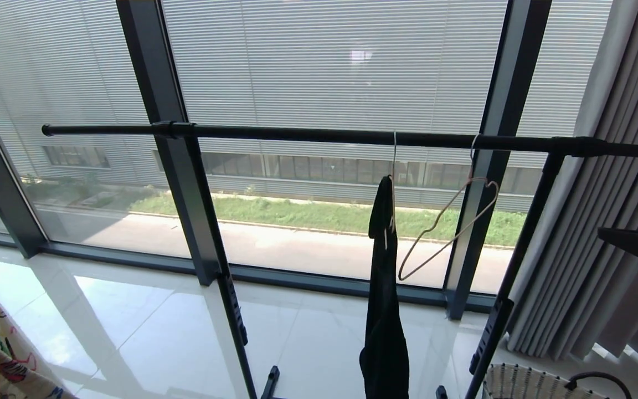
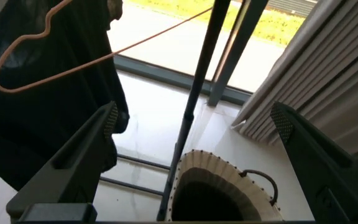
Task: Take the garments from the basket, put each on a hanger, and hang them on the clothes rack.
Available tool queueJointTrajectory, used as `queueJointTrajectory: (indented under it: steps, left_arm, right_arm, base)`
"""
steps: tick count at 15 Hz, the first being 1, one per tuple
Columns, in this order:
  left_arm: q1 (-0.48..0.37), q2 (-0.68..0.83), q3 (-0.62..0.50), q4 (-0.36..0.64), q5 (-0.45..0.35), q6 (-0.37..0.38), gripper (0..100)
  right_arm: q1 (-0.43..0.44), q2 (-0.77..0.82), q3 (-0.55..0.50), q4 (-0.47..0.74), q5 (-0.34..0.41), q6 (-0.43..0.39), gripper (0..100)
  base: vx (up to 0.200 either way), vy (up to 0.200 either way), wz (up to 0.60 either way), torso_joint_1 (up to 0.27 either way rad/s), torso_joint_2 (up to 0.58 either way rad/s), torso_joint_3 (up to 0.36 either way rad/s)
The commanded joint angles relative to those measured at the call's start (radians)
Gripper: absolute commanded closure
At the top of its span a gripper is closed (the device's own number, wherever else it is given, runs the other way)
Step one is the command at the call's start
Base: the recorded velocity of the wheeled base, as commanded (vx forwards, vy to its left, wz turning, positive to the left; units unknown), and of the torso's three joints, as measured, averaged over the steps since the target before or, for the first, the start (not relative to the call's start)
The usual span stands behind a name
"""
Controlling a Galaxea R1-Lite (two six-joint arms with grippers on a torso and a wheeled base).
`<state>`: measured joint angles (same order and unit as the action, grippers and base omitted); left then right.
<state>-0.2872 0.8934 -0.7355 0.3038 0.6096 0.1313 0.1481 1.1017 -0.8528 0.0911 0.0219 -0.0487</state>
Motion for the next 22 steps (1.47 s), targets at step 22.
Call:
queueJointTrajectory:
  steps: [22]
  left_arm:
    - [-0.001, 0.025, 0.004, -0.002, -0.001, -0.002, 100]
  right_arm:
    - [0.442, 0.601, -0.328, -0.045, -0.453, 0.337, 0]
  base:
    - [0.009, 0.0, 0.0, 0.0, 0.0, 0.0]
